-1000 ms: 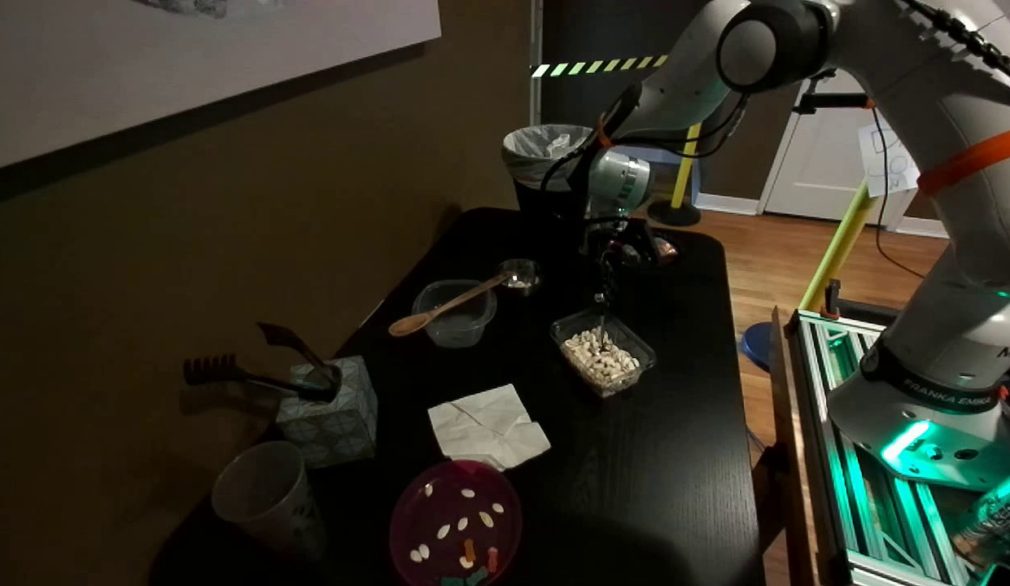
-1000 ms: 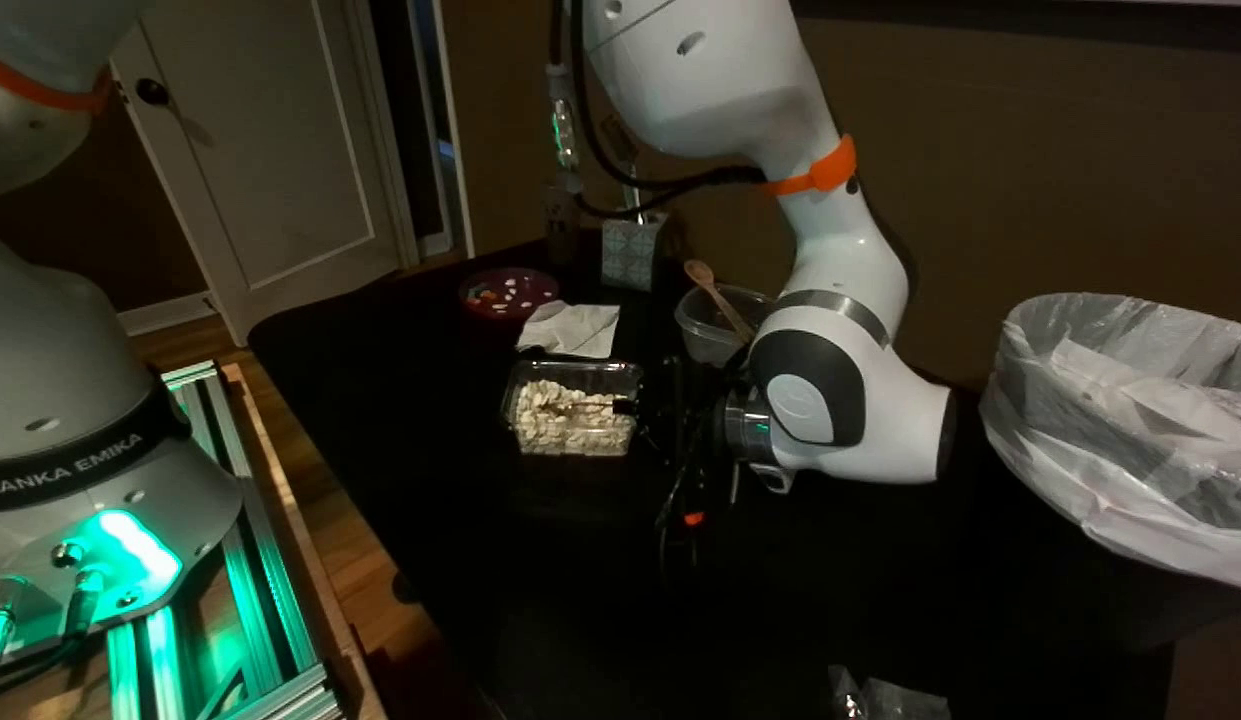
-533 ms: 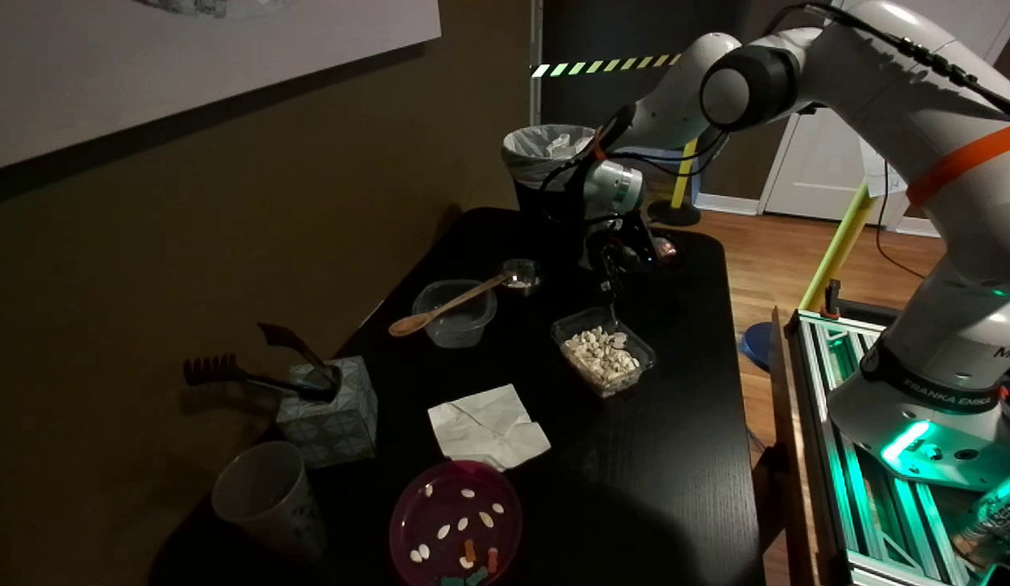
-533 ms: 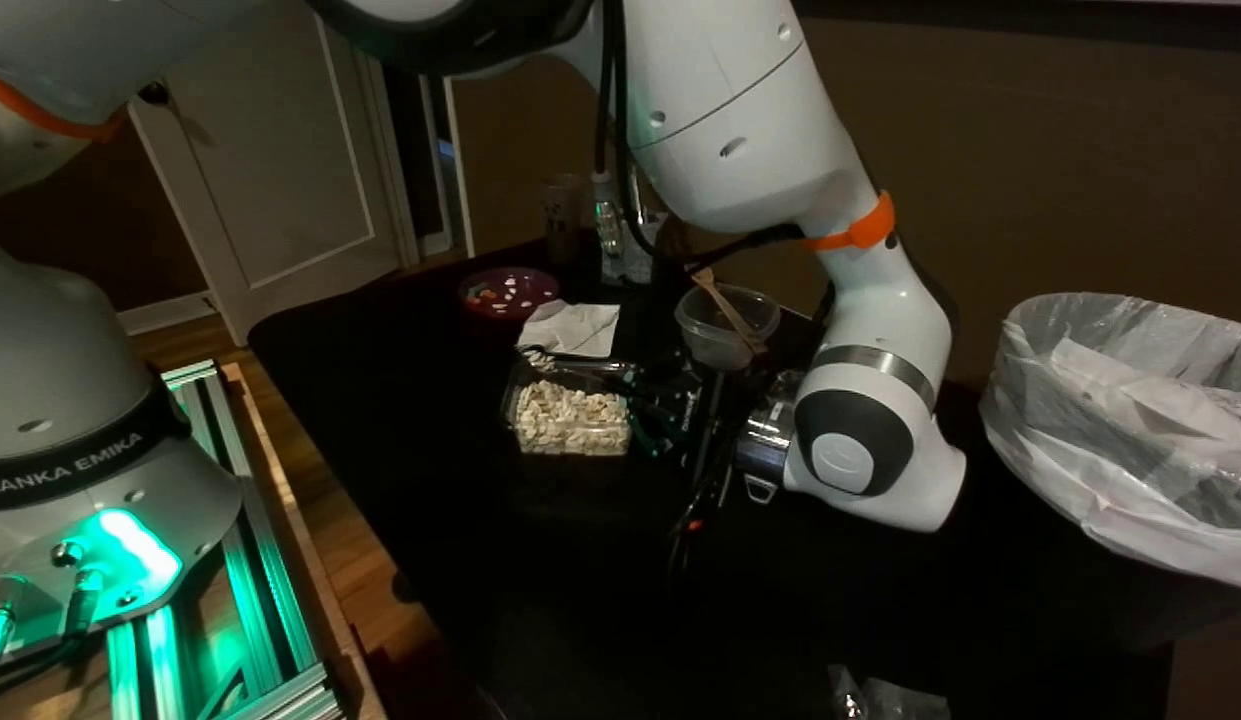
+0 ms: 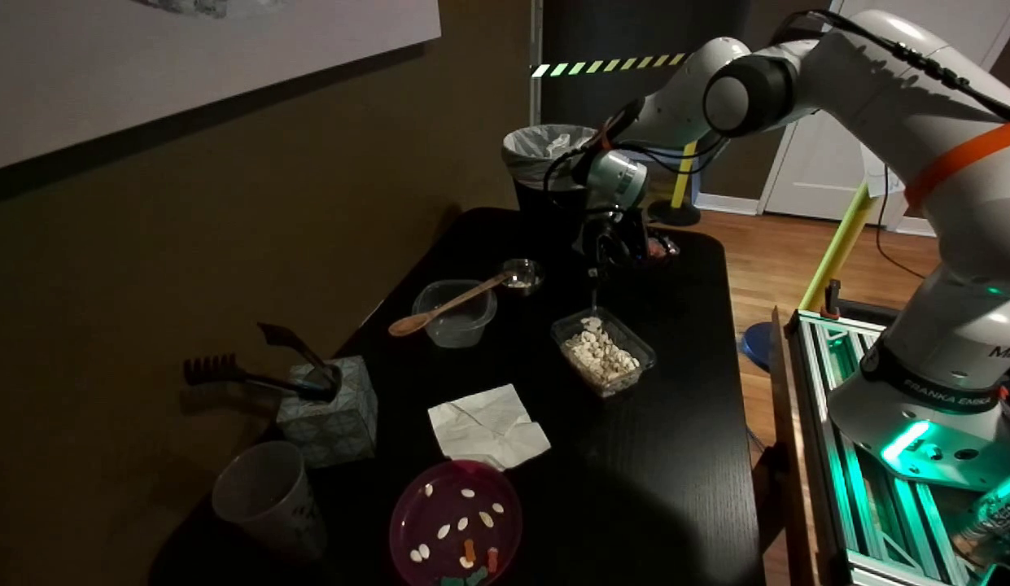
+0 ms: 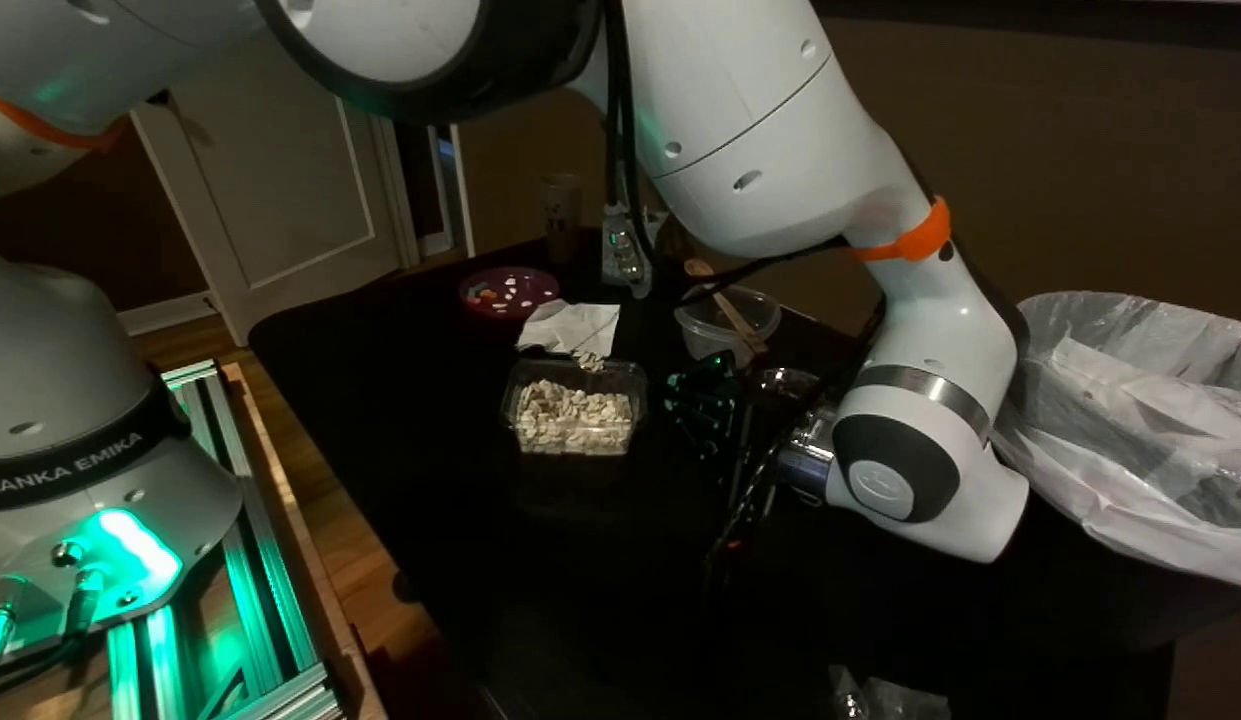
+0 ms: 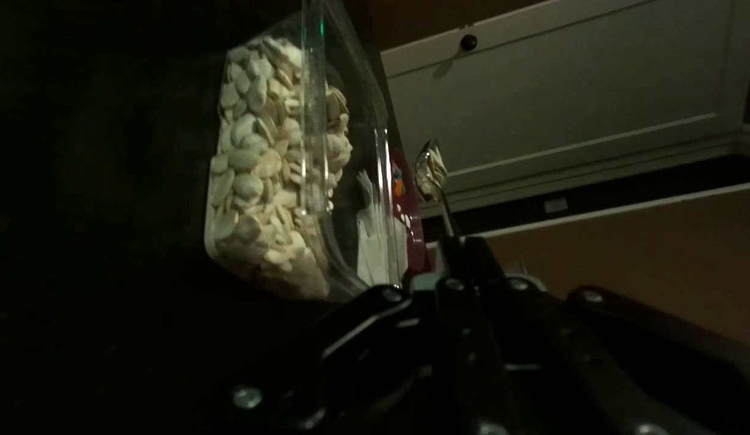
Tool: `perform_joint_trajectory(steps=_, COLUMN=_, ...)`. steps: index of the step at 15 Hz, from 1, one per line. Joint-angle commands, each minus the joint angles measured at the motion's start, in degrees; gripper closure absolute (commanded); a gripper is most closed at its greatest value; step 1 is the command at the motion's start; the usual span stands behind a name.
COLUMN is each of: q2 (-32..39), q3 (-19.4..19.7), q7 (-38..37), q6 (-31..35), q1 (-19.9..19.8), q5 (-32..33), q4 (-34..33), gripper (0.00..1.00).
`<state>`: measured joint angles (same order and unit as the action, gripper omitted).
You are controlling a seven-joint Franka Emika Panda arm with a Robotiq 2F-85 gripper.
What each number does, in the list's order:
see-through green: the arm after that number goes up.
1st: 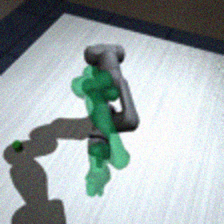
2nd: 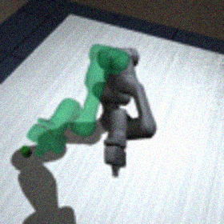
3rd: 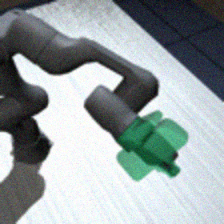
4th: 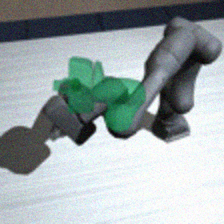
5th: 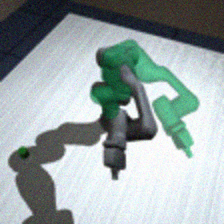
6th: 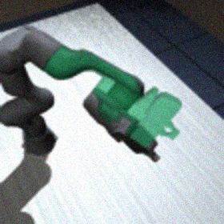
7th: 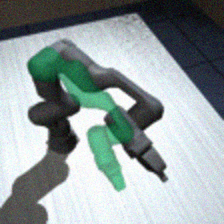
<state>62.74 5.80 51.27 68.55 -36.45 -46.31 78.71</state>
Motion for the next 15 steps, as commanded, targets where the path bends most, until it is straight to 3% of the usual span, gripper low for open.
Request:
perform_joint_trajectory(steps=1, q2=-0.5, q3=-1.2, q7=5.5, q6=2.7, q1=-2.9, q5=-4.8, q4=0.9, gripper=0.99)
perform_joint_trajectory(steps=4, q2=-0.8, q3=-0.9, q7=8.5, q6=4.5, q1=-4.3, q5=-8.9, q4=1.9, gripper=0.99)
perform_joint_trajectory(steps=15, q2=-1.1, q3=0.5, q7=8.7, q6=6.7, q1=-7.7, q5=-27.3, q4=6.9, gripper=0.99)
